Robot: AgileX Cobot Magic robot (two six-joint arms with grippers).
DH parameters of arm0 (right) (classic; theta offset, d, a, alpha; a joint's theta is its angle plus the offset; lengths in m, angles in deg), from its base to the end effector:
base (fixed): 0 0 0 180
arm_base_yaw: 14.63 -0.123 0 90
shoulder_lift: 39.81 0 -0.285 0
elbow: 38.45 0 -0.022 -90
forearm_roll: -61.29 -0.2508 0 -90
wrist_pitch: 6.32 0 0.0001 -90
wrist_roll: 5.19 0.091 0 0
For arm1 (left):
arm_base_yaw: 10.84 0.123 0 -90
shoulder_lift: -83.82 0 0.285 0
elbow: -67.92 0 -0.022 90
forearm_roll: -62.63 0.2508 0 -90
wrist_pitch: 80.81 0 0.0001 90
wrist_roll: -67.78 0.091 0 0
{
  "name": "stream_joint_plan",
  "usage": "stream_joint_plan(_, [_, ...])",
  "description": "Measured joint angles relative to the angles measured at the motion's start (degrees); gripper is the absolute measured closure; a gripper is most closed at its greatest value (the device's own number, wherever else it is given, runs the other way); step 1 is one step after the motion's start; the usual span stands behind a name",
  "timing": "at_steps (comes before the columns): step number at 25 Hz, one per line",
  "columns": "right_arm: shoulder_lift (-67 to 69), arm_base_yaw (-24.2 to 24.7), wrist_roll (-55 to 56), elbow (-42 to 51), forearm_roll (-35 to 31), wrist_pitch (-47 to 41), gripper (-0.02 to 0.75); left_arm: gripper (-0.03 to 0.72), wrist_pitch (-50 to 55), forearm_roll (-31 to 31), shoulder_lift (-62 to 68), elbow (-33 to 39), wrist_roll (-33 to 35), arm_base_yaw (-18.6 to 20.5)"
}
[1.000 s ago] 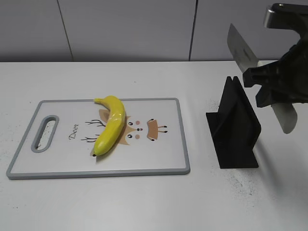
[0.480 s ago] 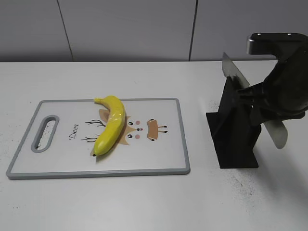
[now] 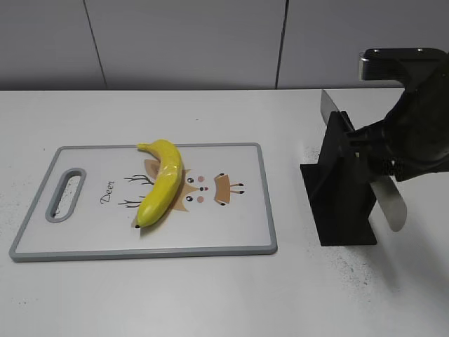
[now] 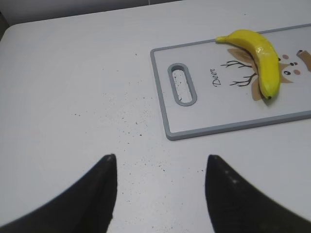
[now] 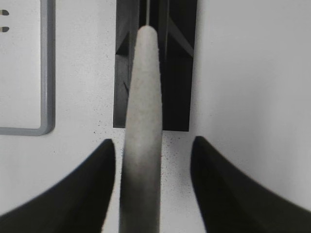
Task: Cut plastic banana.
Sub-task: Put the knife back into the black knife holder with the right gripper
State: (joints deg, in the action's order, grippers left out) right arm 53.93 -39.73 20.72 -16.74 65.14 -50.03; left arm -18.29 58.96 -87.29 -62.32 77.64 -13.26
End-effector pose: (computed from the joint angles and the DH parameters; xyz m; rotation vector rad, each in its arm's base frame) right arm 0.2616 0.1179 0.2345 -0.0361 2.7857 0.1509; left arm -0.0013 -0.0051 0.2693 0.2286 2.1006 -0.0002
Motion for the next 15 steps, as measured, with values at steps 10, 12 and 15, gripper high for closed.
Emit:
stream_joint_plan(10, [0.0, 0.0, -0.17, -1.7, 0.0, -1.38, 0.09, 0.135, 0.0, 0.1, 0.0, 0.0, 0.05, 0.0])
stream_joint_plan(12, [-0.47, 0.0, -1.05, -3.56, 0.0, -3.65, 0.09, 0.135, 0.0, 0.1, 0.0, 0.0, 0.05, 0.0])
stream_joint_plan(15, [-3.43, 0.0, -3.44, -5.53, 0.0, -5.92, 0.09, 0.135, 0.0, 0.1, 0.0, 0.0, 0.05, 0.0])
